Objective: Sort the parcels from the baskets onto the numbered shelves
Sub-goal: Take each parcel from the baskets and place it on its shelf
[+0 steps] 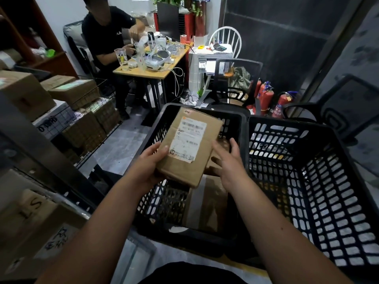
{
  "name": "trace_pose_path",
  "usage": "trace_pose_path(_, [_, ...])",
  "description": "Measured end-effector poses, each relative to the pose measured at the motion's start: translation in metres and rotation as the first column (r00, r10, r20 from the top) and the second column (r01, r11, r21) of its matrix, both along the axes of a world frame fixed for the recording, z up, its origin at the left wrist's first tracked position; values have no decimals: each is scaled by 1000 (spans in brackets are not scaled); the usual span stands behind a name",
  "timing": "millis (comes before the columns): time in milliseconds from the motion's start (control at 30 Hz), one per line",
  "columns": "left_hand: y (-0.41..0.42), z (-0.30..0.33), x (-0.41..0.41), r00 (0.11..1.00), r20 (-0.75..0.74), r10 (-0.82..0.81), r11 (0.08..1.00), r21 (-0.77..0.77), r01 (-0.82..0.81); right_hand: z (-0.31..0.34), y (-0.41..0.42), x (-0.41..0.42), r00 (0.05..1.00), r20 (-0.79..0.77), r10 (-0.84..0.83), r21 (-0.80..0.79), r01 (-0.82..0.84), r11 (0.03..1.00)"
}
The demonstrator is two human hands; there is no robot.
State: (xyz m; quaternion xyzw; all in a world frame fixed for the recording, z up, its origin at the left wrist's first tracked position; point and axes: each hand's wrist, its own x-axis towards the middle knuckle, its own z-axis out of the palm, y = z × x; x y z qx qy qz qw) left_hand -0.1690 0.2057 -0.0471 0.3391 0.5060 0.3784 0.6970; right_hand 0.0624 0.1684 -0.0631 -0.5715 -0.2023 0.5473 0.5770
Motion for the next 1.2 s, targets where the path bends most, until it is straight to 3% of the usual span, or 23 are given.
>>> trace_pose_path(133, [-11, -6, 19, 981, 66, 183, 983, -1, -183, 0, -13, -13, 959, 176, 221, 27, -229, 973])
trace_pose_path(300, [-27, -7, 39, 970, 56, 238, 971, 1, -238, 3, -21, -17, 942, 202, 269, 125, -297, 947])
trace_pose_path(500, [-31, -8, 37, 979, -150, 141, 988, 85, -130, 2, -14, -8, 911, 331, 247, 162, -313, 936])
trace_pose_path(633, [-24, -2, 20, 922, -382, 57, 986, 166, 7, 4, 0, 5, 848, 426, 315, 152, -411, 899])
trace_pose_path(733, [-21, 10, 6, 842, -538, 30, 966, 233, 115, 4, 9, 11, 809, 471, 350, 154, -467, 871])
trace_pose_path(767, [-21, 14, 3, 779, -625, 38, 952, 261, 163, 2, 12, 11, 801, 475, 363, 155, -483, 862])
trace_pose_path(867, [-22, 14, -6, 448, -878, 168, 895, 327, 303, -2, 21, 5, 778, 485, 399, 161, -528, 834])
trace_pose_path(900, [-22, 13, -8, 397, -893, 214, 891, 344, 295, -2, 24, 2, 772, 487, 409, 168, -542, 823])
trace_pose_path(1067, [-26, 19, -12, 235, -910, 341, 884, 396, 250, 8, 35, -10, 724, 534, 437, 184, -604, 775])
trace_pose_path(1200, [-44, 30, -16, 200, -894, 401, 878, 438, 195, 21, 25, -15, 689, 583, 430, 220, -644, 733])
